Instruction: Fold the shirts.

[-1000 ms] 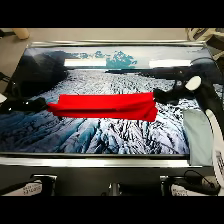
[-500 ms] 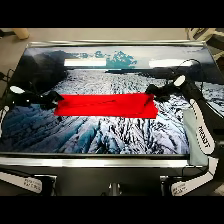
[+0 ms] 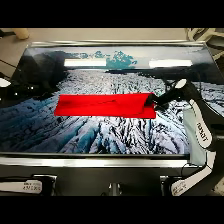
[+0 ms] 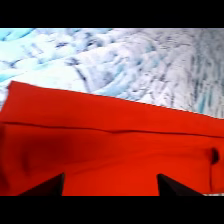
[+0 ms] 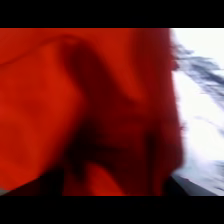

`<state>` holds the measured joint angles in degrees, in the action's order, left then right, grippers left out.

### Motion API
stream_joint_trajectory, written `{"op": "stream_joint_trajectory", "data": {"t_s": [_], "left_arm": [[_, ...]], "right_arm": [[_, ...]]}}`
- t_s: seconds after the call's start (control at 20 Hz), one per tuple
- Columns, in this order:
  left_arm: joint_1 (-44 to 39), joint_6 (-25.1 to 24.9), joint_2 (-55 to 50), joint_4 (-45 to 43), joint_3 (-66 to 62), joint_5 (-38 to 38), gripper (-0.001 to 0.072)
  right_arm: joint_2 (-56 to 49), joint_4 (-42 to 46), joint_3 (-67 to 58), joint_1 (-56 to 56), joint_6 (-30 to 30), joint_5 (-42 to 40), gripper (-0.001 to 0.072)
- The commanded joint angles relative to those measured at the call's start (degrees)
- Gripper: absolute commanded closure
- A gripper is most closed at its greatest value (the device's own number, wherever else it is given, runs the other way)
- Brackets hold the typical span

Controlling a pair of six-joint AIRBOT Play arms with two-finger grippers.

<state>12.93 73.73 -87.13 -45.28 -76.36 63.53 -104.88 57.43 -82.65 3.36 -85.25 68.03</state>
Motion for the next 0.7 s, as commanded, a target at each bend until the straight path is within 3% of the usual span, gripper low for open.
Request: {"op": "stream_joint_trajectory", "data": {"t_s": [0.0,0.05,0.1,0.15,0.2,0.4,0.65], "left_arm": [[-4.37,-0.26,3.17,0.09,-0.07,0.15,0.0021],[-6.14,-0.26,3.08,0.09,-0.04,0.11,0.0028],[-7.96,-0.26,2.80,0.09,0.07,-0.02,0.0112],[-10.19,-0.28,2.36,0.09,0.37,-0.17,0.0442],[-12.52,-0.39,1.68,0.09,0.79,-1.11,0.0666],[-25.03,3.80,-5.31,4.13,1.77,-10.69,0.0678],[-40.92,0.90,-16.17,27.32,1.73,-21.70,0.0678]], "right_arm": [[-2.14,-5.84,0.15,-3.28,0.87,-2.38,0.0200],[-1.88,-6.99,0.04,-3.76,0.90,-3.37,0.0482],[-1.27,-8.68,0.00,-3.76,0.90,-3.32,0.0698],[0.13,-10.32,-0.02,-3.48,1.27,-2.93,0.0694],[2.03,-10.75,-0.13,-3.34,2.25,-2.49,0.0694],[13.35,-10.84,-0.26,-3.28,2.82,4.22,0.0696],[27.78,-10.78,-0.24,-3.28,0.63,15.91,0.0696]]}}
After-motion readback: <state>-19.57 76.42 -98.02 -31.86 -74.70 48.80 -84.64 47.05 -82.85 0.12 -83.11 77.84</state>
